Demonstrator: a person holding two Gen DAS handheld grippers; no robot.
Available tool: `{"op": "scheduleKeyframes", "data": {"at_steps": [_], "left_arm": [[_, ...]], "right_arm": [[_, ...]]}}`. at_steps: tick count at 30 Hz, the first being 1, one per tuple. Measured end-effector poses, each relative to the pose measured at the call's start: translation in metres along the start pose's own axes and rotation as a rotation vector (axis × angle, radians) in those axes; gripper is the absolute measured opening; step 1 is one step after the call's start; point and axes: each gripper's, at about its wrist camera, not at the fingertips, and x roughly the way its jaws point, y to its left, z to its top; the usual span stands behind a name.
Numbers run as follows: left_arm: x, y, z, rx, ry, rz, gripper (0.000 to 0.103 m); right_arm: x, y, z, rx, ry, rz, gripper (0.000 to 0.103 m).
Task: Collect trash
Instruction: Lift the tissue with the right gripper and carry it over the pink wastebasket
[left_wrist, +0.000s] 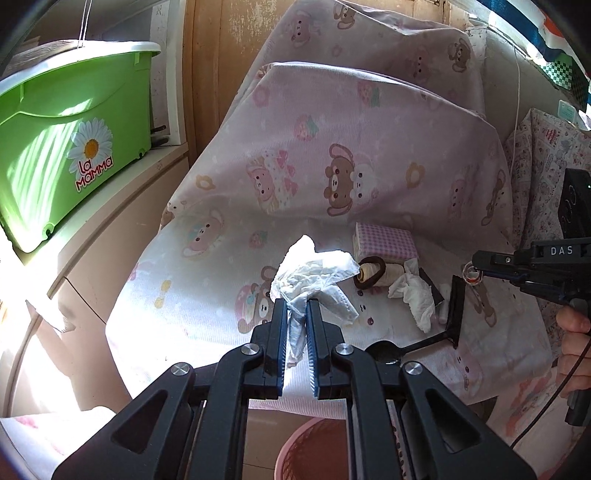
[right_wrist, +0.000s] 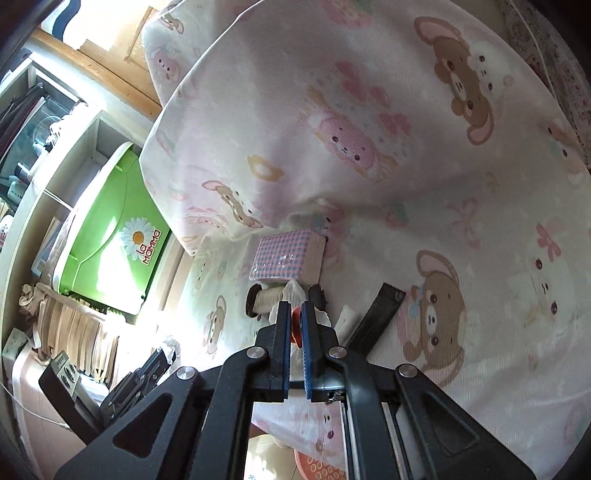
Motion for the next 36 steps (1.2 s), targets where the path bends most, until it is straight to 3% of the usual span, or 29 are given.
{"op": "scheduleKeyframes", "data": {"at_steps": [8, 11, 20, 28, 32, 36], "left_arm": [[-0.040, -0.013, -0.018, 0.133, -0.040, -0.038, 0.009], [-0.045, -0.017, -0.023, 0.146, -0.021, -0.043, 0.009], [-0.030, -0.016, -0.058, 0.123, 0.200, -0.098, 0.009], [0.004, -0.028, -0.087, 0.118, 0.429, -0.155, 0.010], [0.031, -0.025, -0.107, 0.074, 0.570, -0.156, 0.009], [0.056, -0.025, -0.122, 0.056, 0.636, -0.104, 0.010]], "right_arm": [[-0.026, 0.020, -0.034, -0.084, -0.008, 0.004, 0.006], [-0.036, 0.032, -0.050, -0.122, -0.008, 0.009, 0.006], [-0.036, 0.048, -0.120, -0.123, 0.077, 0.032, 0.006], [-0.008, 0.045, -0.150, -0.162, 0.177, -0.085, 0.006], [0.011, 0.033, -0.161, -0.162, 0.231, -0.149, 0.006], [0.036, 0.021, -0.173, -0.172, 0.288, -0.212, 0.006]]}}
